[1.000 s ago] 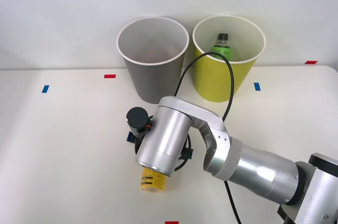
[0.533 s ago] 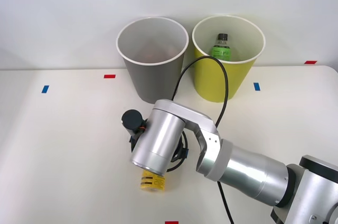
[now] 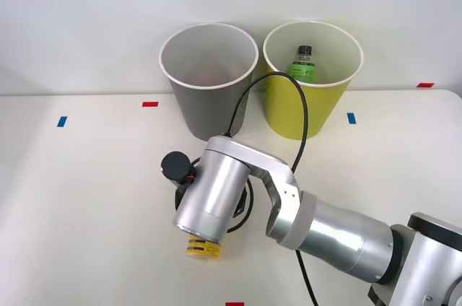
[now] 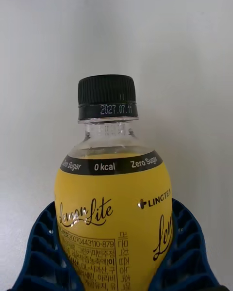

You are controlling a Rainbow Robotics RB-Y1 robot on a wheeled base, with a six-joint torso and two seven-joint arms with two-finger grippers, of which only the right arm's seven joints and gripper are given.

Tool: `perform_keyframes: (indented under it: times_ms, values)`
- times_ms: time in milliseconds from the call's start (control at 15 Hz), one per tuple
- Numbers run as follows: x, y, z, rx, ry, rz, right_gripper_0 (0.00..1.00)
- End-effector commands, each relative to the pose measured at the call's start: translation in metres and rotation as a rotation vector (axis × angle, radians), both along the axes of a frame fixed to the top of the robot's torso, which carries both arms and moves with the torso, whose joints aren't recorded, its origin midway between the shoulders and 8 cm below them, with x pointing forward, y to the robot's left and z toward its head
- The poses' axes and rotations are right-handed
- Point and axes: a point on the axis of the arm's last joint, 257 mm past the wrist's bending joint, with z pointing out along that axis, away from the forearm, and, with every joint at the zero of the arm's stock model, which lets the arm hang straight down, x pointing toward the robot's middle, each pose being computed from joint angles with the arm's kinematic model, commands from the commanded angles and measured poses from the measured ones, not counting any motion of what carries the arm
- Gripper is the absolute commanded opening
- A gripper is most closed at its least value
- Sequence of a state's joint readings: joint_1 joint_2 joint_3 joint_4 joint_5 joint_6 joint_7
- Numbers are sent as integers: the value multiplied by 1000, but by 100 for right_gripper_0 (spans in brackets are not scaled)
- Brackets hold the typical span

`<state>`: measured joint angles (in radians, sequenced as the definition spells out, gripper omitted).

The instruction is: Put cans in the gray bin, plastic bottles in the light green bin

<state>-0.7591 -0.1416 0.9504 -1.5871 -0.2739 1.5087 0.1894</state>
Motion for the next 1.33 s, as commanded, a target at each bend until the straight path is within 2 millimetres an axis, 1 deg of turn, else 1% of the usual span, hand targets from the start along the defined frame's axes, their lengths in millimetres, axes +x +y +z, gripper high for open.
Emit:
perform_keyframes:
  times_ms: [67, 333, 600, 800, 933, 1133, 1267, 1333]
  values:
    - [5, -2, 22, -45, -78, 144, 0]
    - [11, -18, 50, -142, -192, 344, 0]
    - [21, -36, 76, -252, -309, 487, 0]
    - [23, -51, 92, -307, -383, 571, 0]
    - [20, -60, 99, -292, -429, 606, 0]
    - [8, -73, 111, -274, -490, 646, 0]
    - [3, -73, 118, -247, -536, 656, 0]
    - [4, -69, 125, -206, -576, 653, 0]
